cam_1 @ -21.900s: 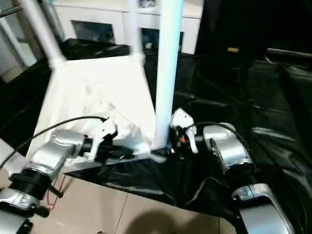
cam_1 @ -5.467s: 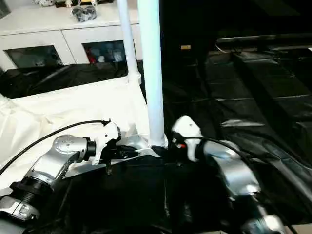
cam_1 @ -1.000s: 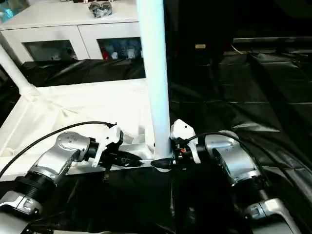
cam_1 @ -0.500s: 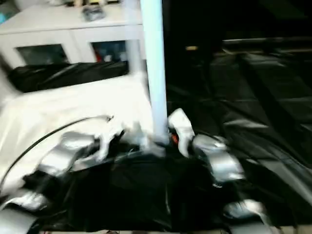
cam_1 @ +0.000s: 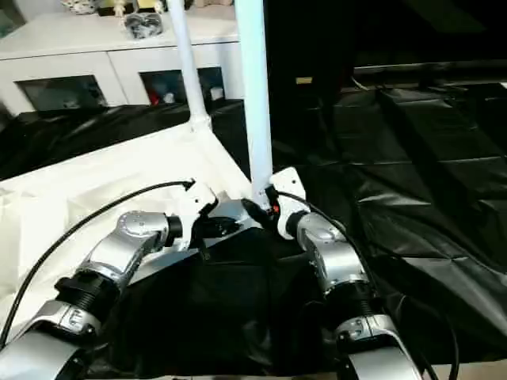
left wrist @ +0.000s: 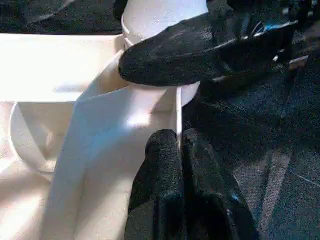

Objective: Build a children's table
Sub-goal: Rotate leg to tighten

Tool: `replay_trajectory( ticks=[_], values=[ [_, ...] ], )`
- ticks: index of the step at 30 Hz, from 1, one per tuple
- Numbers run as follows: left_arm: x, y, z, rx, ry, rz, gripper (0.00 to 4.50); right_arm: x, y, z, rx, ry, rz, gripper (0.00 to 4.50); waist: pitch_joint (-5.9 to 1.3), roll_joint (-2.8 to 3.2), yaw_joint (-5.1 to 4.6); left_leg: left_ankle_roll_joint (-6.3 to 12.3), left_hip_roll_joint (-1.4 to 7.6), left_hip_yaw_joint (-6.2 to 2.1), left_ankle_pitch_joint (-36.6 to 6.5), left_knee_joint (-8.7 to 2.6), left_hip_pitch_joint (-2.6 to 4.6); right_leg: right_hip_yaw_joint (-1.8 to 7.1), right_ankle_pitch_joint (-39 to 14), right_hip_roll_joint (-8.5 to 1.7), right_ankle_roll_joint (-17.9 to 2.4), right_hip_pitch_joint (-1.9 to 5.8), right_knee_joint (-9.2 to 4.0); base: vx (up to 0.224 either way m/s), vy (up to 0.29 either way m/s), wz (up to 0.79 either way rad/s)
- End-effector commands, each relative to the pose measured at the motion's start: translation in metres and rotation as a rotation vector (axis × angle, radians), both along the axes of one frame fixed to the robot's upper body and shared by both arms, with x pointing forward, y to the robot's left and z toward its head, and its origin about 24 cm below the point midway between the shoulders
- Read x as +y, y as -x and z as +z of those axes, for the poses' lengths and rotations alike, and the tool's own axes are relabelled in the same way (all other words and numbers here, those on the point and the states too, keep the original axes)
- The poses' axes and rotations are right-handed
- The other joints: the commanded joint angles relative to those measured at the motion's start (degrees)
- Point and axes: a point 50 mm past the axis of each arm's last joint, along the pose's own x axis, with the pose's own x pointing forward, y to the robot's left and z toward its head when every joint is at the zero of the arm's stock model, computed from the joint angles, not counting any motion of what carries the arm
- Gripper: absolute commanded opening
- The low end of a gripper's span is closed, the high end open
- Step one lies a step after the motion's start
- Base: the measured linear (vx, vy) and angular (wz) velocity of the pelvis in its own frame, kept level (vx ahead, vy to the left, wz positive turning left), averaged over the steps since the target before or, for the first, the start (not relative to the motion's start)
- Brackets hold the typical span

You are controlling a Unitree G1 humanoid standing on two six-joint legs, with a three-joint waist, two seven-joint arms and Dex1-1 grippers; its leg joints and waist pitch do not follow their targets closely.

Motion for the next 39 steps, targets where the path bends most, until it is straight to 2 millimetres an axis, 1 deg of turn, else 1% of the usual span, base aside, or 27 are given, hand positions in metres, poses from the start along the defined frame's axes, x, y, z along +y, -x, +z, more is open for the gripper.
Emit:
replay_trajectory(
  ticks=[1, 2, 3, 4, 5, 6, 7, 8, 9, 10, 11, 12, 13, 14, 16, 17, 19, 21, 24, 30, 32, 33, 34, 35, 36, 37, 39],
  values=[
    [-0.019, 0.005, 0.014, -0.055, 0.069, -0.132, 0.00, 0.026, 0.011, -0.004, 0.050, -0.007, 0.202, 3.91, -3.26, -0.73, 0.32, 4.14, 3.69, -2.16, -9.52, -4.90, 0.15, 2.69, -6.92, -4.40, -14.98, 2.58, -4.14, 0.000, 0.000, 0.00],
    [-0.017, 0.008, 0.013, -0.044, 0.069, -0.152, 0.00, 0.021, 0.013, -0.002, 0.042, 0.008, 0.251, 3.91, -3.34, -0.78, 0.38, 4.60, 3.72, -2.15, -8.48, -4.82, 0.16, 2.63, -5.51, -4.37, -15.27, 2.60, -4.04, 0.000, 0.000, 0.00],
    [-0.017, 0.008, 0.013, -0.044, 0.069, -0.152, 0.00, 0.021, 0.013, -0.002, 0.042, 0.008, 0.251, 3.91, -3.60, -0.82, 0.77, 5.72, 3.71, -2.03, -6.24, -4.47, 0.20, 2.51, -2.27, -4.32, -15.89, 2.72, -3.67, 0.000, 0.000, 0.00],
    [-0.010, 0.013, 0.012, -0.038, 0.063, -0.215, 0.00, 0.009, 0.019, 0.003, 0.031, 0.025, 0.380, 3.91, -3.62, -0.79, 0.98, 6.85, 3.74, -1.97, -4.35, -4.33, 0.00, 2.42, 0.48, -4.28, -16.49, 2.77, -3.34, 0.000, 0.000, 0.00],
    [-0.006, 0.015, 0.012, -0.034, 0.060, -0.242, 0.00, 0.002, 0.023, 0.007, 0.030, 0.029, 0.457, 3.91, -3.75, -0.86, 1.12, 7.53, 3.65, -1.88, -3.83, -4.09, -0.07, 2.34, 1.73, -4.22, -16.65, 2.90, -3.19, 0.000, 0.000, 0.00],
    [-0.004, 0.016, 0.012, -0.033, 0.059, -0.259, 0.00, -0.002, 0.026, 0.009, 0.030, 0.032, 0.504, 3.91, -4.02, -0.95, 1.75, 9.10, 3.79, -1.79, -2.38, -3.68, 0.11, 2.39, 4.41, -4.21, -16.68, 2.78, -2.88, 0.000, 0.000, 0.00],
    [-0.002, 0.018, 0.012, -0.026, 0.063, -0.277, 0.00, -0.006, 0.027, 0.011, 0.038, 0.031, 0.532, 3.91, -4.21, -0.88, 2.23, 10.74, 3.91, -1.84, 0.04, -3.40, -0.10, 2.35, 6.92, -4.28, -16.90, 2.64, -2.40, 0.000, 0.000, 0.00],
    [0.000, 0.020, 0.013, -0.014, 0.070, -0.306, 0.00, -0.012, 0.030, 0.015, 0.051, 0.030, 0.572, 3.91, -4.27, -1.06, 2.44, 11.41, 3.88, -1.78, 0.99, -3.26, -0.12, 2.30, 7.71, -4.17, -16.96, 2.51, -2.29, 0.000, 0.000, 0.00],
    [0.001, 0.020, 0.013, -0.013, 0.070, -0.309, 0.00, -0.013, 0.030, 0.015, 0.053, 0.030, 0.575, 3.91, -4.33, -1.10, 2.69, 11.91, 3.85, -1.79, 1.70, -3.08, -0.18, 2.27, 8.31, -4.21, -17.07, 2.44, -2.12, 0.000, 0.000, 0.00],
    [0.003, 0.021, 0.013, -0.003, 0.071, -0.327, 0.00, -0.017, 0.031, 0.017, 0.065, 0.030, 0.596, 3.91, -4.03, -1.03, 3.18, 12.24, 4.03, -1.71, 0.68, -3.17, -0.22, 2.25, 5.34, -4.28, -17.07, 2.12, -2.37, 0.000, 0.000, 0.00],
    [0.004, 0.022, 0.014, 0.002, 0.071, -0.340, 0.00, -0.019, 0.031, 0.018, 0.075, 0.033, 0.612, 3.91, -3.95, -1.30, 3.29, 11.98, 4.04, -1.63, -0.03, -3.26, -0.15, 2.25, 3.81, -4.18, -16.96, 2.05, -2.58, 0.000, 0.000, 0.00],
    [0.007, 0.022, 0.015, 0.011, 0.068, -0.357, 0.00, -0.025, 0.032, 0.021, 0.099, 0.045, 0.648, 3.91, -3.77, -1.30, 3.55, 10.94, 4.11, -1.62, -1.84, -3.46, -0.07, 2.26, 0.25, -4.21, -16.71, 2.02, -2.86, 0.000, 0.000, 0.00],
    [0.007, 0.022, 0.015, 0.011, 0.068, -0.357, 0.00, -0.025, 0.032, 0.021, 0.099, 0.045, 0.648, 3.91, -3.72, -1.24, 3.69, 10.36, 4.12, -1.62, -2.72, -3.54, 0.03, 2.28, -1.27, -4.18, -16.58, 1.94, -2.96, 0.000, 0.000, 0.00],
    [0.009, 0.023, 0.016, 0.015, 0.065, -0.374, 0.00, -0.028, 0.033, 0.022, 0.113, 0.057, 0.672, 3.58, -3.64, -1.19, 3.80, 9.24, 4.26, -1.56, -3.89, -3.71, 0.26, 2.37, -3.11, -4.13, -16.40, 1.74, -3.15, 0.000, 0.000, 0.00],
    [0.015, 0.024, 0.018, 0.033, 0.056, -0.413, 0.00, -0.034, 0.035, 0.024, 0.143, 0.091, 0.722, 3.55, -3.58, -1.33, 3.88, 7.84, 4.23, -1.52, -5.14, -3.95, 0.40, 2.38, -4.54, -4.02, -16.09, 1.75, -3.26, 0.000, 0.000, 0.00],
    [0.016, 0.024, 0.019, 0.038, 0.054, -0.419, 0.00, -0.034, 0.035, 0.025, 0.147, 0.098, 0.733, 3.44, -3.64, -1.33, 3.94, 7.61, 4.23, -1.48, -5.14, -3.92, 0.43, 2.42, -4.37, -4.09, -16.12, 1.77, -3.17, 0.000, 0.000, 0.00],
    [0.019, 0.024, 0.020, 0.043, 0.052, -0.430, 0.00, -0.035, 0.037, 0.026, 0.161, 0.105, 0.754, 3.17, -3.64, -1.29, 3.92, 7.44, 4.19, -1.48, -4.48, -3.92, 0.26, 2.44, -2.81, -4.13, -16.29, 1.83, -3.01, 0.000, 0.000, 0.00],
    [0.020, 0.024, 0.020, 0.045, 0.052, -0.434, 0.00, -0.035, 0.038, 0.025, 0.163, 0.115, 0.765, 3.12, -3.70, -1.38, 3.98, 7.62, 4.15, -1.46, -3.80, -3.82, 0.23, 2.44, -1.69, -4.19, -16.42, 1.84, -2.91, 0.000, 0.000, 0.00],
    [0.020, 0.023, 0.021, 0.044, 0.051, -0.431, 0.00, -0.033, 0.040, 0.023, 0.167, 0.119, 0.777, 2.81, -3.78, -1.42, 4.09, 8.01, 4.08, -1.47, -2.84, -3.68, 0.05, 2.39, -0.66, -4.28, -16.53, 1.97, -2.74, 0.000, 0.000, 0.00],
    [0.018, 0.020, 0.020, 0.032, 0.071, -0.388, 0.00, -0.028, 0.047, 0.015, 0.188, 0.085, 0.767, 2.72, -3.88, -1.36, 4.27, 8.35, 4.07, -1.48, -2.32, -3.54, 0.08, 2.37, -0.42, -4.22, -16.40, 1.97, -2.70, 0.000, 0.000, 0.00],
    [0.017, 0.016, 0.018, 0.014, 0.064, -0.335, 0.00, -0.025, 0.046, 0.010, 0.176, 0.074, 0.699, 2.72, -3.86, -1.32, 4.42, 8.28, 4.13, -1.43, -2.13, -3.52, 0.12, 2.44, -0.40, -4.22, -16.34, 1.89, -2.76, 0.000, 0.000, 0.00],
    [0.015, 0.011, 0.017, 0.002, 0.055, -0.266, 0.00, -0.022, 0.042, 0.004, 0.150, 0.079, 0.602, 2.72, -3.73, -1.32, 4.39, 7.82, 4.05, -1.48, -2.77, -3.63, 0.04, 2.39, -1.50, -4.20, -16.14, 1.85, -2.94, 0.000, 0.000, 0.00],
    [0.013, 0.006, 0.015, -0.010, 0.041, -0.195, 0.00, -0.020, 0.035, -0.004, 0.133, 0.097, 0.485, 2.72, -3.56, -1.33, 4.18, 6.66, 4.00, -1.46, -4.28, -3.81, 0.11, 2.45, -3.70, -4.33, -15.88, 1.73, -3.24, 0.000, 0.000, 0.00],
    [0.010, 0.002, 0.014, -0.015, 0.041, -0.142, 0.00, -0.018, 0.030, -0.010, 0.120, 0.107, 0.381, 2.72, -3.39, -1.19, 3.93, 5.68, 3.96, -1.45, -5.67, -4.00, 0.24, 2.47, -5.70, -4.27, -15.69, 1.52, -3.50, 0.000, 0.000, 0.00],
    [0.009, -0.001, 0.014, -0.018, 0.042, -0.108, 0.00, -0.016, 0.026, -0.014, 0.113, 0.112, 0.313, 2.72, -3.01, -1.35, 3.34, 3.10, 3.60, -1.56, -9.83, -4.42, 0.46, 2.39, -11.92, -4.29, -14.76, 1.59, -4.26, 0.000, 0.000, 0.00],
    [0.005, -0.002, 0.014, -0.010, 0.048, -0.092, 0.00, -0.014, 0.023, -0.016, 0.118, 0.099, 0.250, 2.71, -3.02, -1.48, 2.81, 1.59, 3.56, -1.78, -11.23, -4.64, 0.48, 2.42, -15.17, -4.44, -13.65, 1.96, -4.44, 0.000, 0.000, 0.00],
    [-0.003, -0.003, 0.014, 0.002, 0.055, -0.070, 0.00, -0.009, 0.020, -0.020, 0.134, 0.073, 0.173, 2.70, -2.95, -1.33, 2.40, 1.20, 3.70, -1.90, -12.04, -4.89, 0.46, 2.48, -15.69, -4.31, -12.91, 1.91, -4.60, 0.000, 0.000, 0.00]
  ],
)
